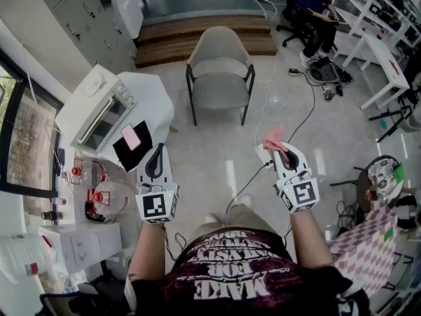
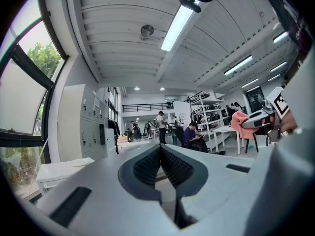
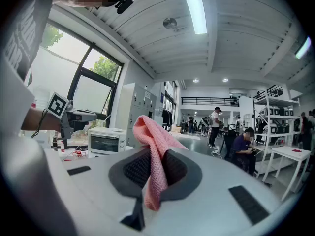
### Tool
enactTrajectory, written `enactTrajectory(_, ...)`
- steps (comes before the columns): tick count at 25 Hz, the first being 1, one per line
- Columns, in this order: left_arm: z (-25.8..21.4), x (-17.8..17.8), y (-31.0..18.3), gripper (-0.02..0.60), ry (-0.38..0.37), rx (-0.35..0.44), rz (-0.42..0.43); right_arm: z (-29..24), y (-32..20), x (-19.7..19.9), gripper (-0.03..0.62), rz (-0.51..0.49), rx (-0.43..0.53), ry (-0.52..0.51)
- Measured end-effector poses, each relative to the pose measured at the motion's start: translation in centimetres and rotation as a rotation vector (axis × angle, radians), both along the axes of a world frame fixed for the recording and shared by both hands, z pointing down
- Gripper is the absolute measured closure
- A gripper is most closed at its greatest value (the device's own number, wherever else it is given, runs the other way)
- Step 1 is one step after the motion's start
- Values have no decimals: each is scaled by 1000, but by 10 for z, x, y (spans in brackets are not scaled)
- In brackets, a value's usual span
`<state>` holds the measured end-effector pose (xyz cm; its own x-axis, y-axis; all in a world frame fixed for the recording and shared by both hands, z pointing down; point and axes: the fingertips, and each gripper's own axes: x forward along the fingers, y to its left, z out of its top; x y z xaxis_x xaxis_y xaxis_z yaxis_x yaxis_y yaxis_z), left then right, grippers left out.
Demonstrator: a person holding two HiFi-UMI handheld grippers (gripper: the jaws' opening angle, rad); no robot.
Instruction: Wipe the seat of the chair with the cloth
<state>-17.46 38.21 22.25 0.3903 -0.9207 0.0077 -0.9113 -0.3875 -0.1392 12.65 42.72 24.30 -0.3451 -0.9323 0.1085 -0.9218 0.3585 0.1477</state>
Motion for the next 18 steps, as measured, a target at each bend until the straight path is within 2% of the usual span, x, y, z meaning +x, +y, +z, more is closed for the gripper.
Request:
enactTrajectory(7,6,-13,27,577,-2,12,30,-3,27,-32,563,-10,2,5)
enactTrajectory(13,14,-8,39,575,-11,-5,56,5,44,-24,563,11,-15,-24)
enactTrajectory(18,19,-8,28,575,-9,-21,41,12,35,-19,563,11,-26,-55)
